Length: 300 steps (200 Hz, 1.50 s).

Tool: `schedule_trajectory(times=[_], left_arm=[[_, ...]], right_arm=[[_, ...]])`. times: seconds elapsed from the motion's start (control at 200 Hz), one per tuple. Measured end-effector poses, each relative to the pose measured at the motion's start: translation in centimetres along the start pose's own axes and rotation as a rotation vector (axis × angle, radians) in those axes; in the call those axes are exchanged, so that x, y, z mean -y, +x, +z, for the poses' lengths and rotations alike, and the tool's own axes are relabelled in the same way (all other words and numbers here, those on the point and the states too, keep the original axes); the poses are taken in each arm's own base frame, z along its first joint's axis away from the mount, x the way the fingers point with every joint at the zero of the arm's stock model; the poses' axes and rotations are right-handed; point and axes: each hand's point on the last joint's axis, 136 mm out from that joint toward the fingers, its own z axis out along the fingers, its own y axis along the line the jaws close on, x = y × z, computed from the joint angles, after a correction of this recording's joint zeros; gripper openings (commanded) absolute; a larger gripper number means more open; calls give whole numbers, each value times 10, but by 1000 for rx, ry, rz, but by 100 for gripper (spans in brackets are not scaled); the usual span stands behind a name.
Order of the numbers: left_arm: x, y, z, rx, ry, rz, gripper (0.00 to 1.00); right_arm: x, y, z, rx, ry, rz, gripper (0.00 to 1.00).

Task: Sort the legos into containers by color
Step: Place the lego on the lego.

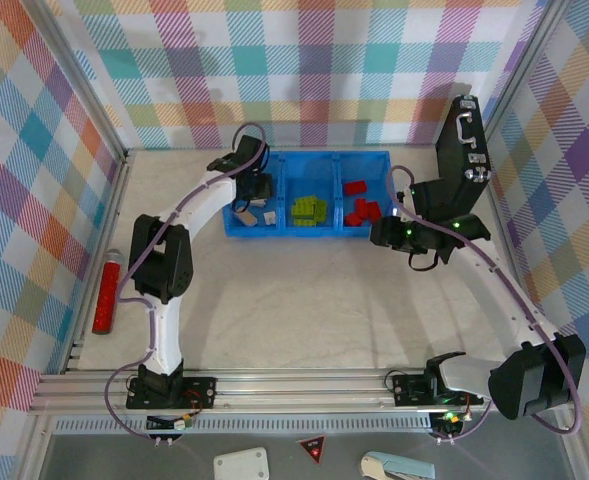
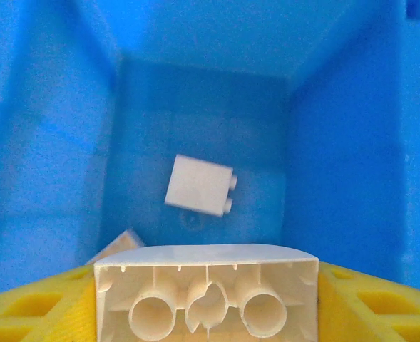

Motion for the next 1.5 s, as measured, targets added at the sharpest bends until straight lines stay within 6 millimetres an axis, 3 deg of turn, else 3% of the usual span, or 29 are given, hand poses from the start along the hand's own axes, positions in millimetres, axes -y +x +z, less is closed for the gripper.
schedule_trajectory(times=[0.325, 0.615, 0.8, 1.065, 1.24, 1.5], left_arm=[[-10, -21, 34, 44, -22, 48, 67], [2, -41, 57, 153, 15, 85, 68], [6, -42, 76, 195, 28, 92, 69], [7, -50, 80, 239, 32, 85, 74], [7, -52, 80, 254, 37, 81, 74], [0, -31, 78, 222, 36, 89, 80]], right_arm=[[3, 2, -7, 10, 15, -1, 55], [7, 10, -5, -7, 29, 4, 55], [9, 14, -8, -14, 34, 6, 55], [9, 16, -21, 9, 39, 1, 56], [11, 16, -23, 17, 50, -1, 64], [18, 13, -24, 37, 91, -6, 95]])
